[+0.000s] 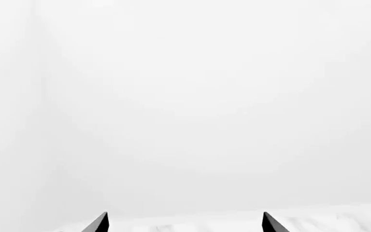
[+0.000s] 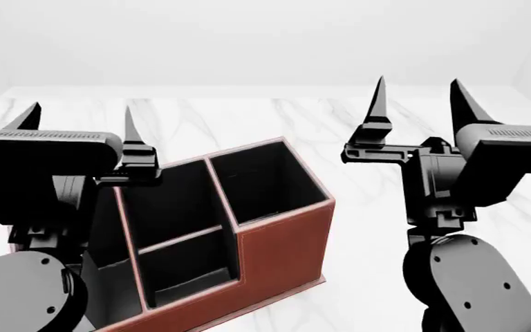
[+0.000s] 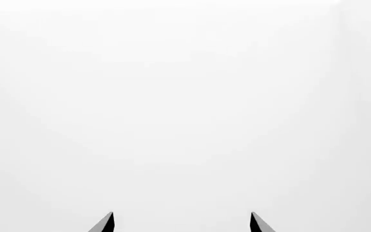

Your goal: Pick up the book and place it in the left compartment of the caddy.

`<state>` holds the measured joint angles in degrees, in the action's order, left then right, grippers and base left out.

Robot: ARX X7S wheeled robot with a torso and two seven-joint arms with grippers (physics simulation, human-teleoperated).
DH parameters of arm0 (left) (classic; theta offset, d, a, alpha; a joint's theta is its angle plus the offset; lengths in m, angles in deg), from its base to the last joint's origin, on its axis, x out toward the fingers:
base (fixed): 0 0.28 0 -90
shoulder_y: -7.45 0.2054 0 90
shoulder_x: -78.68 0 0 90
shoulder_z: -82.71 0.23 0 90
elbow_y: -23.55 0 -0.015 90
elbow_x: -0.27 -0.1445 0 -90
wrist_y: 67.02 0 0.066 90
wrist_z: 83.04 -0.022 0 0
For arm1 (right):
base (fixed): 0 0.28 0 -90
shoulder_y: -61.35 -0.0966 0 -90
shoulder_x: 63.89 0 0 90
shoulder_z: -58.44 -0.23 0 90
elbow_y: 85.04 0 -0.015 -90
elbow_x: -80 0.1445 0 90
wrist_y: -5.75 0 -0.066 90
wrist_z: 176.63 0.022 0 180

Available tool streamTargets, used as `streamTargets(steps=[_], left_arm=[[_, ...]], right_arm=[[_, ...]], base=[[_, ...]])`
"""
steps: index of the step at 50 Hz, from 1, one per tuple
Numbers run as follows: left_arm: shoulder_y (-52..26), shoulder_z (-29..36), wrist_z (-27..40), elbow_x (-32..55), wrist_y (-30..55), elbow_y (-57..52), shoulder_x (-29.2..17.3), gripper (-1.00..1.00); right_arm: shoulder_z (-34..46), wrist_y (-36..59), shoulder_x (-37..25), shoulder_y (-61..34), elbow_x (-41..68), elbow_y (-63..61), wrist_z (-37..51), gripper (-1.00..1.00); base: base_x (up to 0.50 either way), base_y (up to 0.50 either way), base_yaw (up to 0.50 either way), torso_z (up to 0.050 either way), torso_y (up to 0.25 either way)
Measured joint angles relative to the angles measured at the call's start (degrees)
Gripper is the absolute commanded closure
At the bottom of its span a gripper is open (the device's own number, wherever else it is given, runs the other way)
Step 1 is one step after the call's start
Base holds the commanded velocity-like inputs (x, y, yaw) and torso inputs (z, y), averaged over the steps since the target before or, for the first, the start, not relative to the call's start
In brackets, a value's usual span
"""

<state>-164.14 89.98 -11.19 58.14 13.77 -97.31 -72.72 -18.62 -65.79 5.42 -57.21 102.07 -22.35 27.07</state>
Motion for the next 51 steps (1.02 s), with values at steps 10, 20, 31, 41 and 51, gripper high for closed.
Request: streamTargets(steps=[10, 20, 31, 41, 51], left_arm=[[0.1, -0.3, 0.6, -1.6, 0.0, -0.4, 0.0, -1.0], [-3.9, -1.7, 0.0, -1.0, 3.8, -1.9, 0.3, -1.0], [-10.5, -4.1, -1.7, 1.5, 9.1, -2.8, 1.2, -1.0], [-14.5, -5.7, -2.5, 3.0, 12.2, -3.4, 1.9, -1.0], [-16.3, -6.5, -2.5, 3.4, 14.0, -4.3, 2.1, -1.0]], right_arm=[[0.2, -0.4, -0.2, 0.0, -0.3, -0.7, 0.2, -1.0], [-0.2, 1.6, -0.5, -2.2, 0.8, -3.6, 1.1, -1.0], [-0.9, 5.5, -0.6, -7.0, 2.6, -7.0, 2.5, -1.0], [-1.2, 7.8, -0.7, -9.9, 3.9, -9.4, 3.4, -1.0], [-1.5, 9.1, -0.8, -11.5, 4.7, -11.4, 4.2, -1.0]], base=[[0.0, 0.0, 0.0, 0.0, 0.0], [0.0, 0.0, 0.0, 0.0, 0.0], [0.0, 0.0, 0.0, 0.0, 0.0], [0.0, 0.0, 0.0, 0.0, 0.0], [0.0, 0.0, 0.0, 0.0, 0.0]])
